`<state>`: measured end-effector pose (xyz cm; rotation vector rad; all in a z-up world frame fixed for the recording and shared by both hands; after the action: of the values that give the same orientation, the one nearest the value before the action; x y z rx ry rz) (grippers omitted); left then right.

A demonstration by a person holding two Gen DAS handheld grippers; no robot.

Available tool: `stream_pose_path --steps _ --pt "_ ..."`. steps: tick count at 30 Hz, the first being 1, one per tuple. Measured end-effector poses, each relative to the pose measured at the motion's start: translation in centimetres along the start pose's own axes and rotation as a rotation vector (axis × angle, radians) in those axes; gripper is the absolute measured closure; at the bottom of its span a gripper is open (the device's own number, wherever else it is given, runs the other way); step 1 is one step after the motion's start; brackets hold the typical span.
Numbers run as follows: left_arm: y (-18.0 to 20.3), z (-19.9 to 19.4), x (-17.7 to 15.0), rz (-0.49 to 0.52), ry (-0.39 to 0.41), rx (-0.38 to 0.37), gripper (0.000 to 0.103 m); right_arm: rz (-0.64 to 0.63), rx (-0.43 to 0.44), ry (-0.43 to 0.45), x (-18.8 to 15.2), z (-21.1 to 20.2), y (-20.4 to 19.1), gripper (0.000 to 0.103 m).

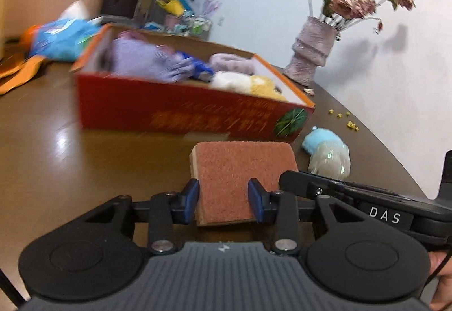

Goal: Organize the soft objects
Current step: 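Close both grippers on the brown sponge block, then carry the brown sponge block into the box and open both grippers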

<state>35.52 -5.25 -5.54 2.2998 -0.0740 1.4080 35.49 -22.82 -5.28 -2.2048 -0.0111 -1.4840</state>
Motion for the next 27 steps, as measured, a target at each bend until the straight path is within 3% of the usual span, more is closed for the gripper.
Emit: stream_pose_path --steps 4,9,15,20,23,27 --pt "-1.5 -5.0 -1.4 -0.016 0.003 0.042 0.065 -0.015 0.073 -0.062 -2.4 -1.5 -3.0 0.076" --pt "-2.3 -8.5 -2.1 -0.060 0.027 0.032 0.064 -0.004 0.144 -0.068 -3.1 -4.2 -5.0 0.075" --pt "-3.5 -7.7 -1.6 -0.092 0.024 0.087 0.064 -0.015 0.077 -0.056 -2.8 -4.0 -4.6 0.075" --pt "-3.5 -7.1 -2.3 -0.109 0.003 0.035 0.069 0.040 0.067 -0.080 -3.6 -3.1 -3.8 0.075" --pt "-3.5 -6.9 -2.1 -0.136 0.039 0.035 0.075 0.063 0.086 -0.082 -3.3 -2.7 -3.8 0.080" --pt "-2.2 -6.7 1.6 -0.089 0.150 0.002 0.075 -0.024 0.070 0.031 0.0 -2.5 -5.0 0.080"
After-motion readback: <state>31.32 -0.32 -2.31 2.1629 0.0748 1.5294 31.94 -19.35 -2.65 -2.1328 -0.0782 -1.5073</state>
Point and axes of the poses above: each gripper's, at about its wrist camera, not at the fingertips, and z roughly the way its jaws point, y to its right, x to its top, the point moved 6 cm from there along z, roughly the way its jaws point, and after that the axes turned 14 degrees about y, right-handed, at the moved point
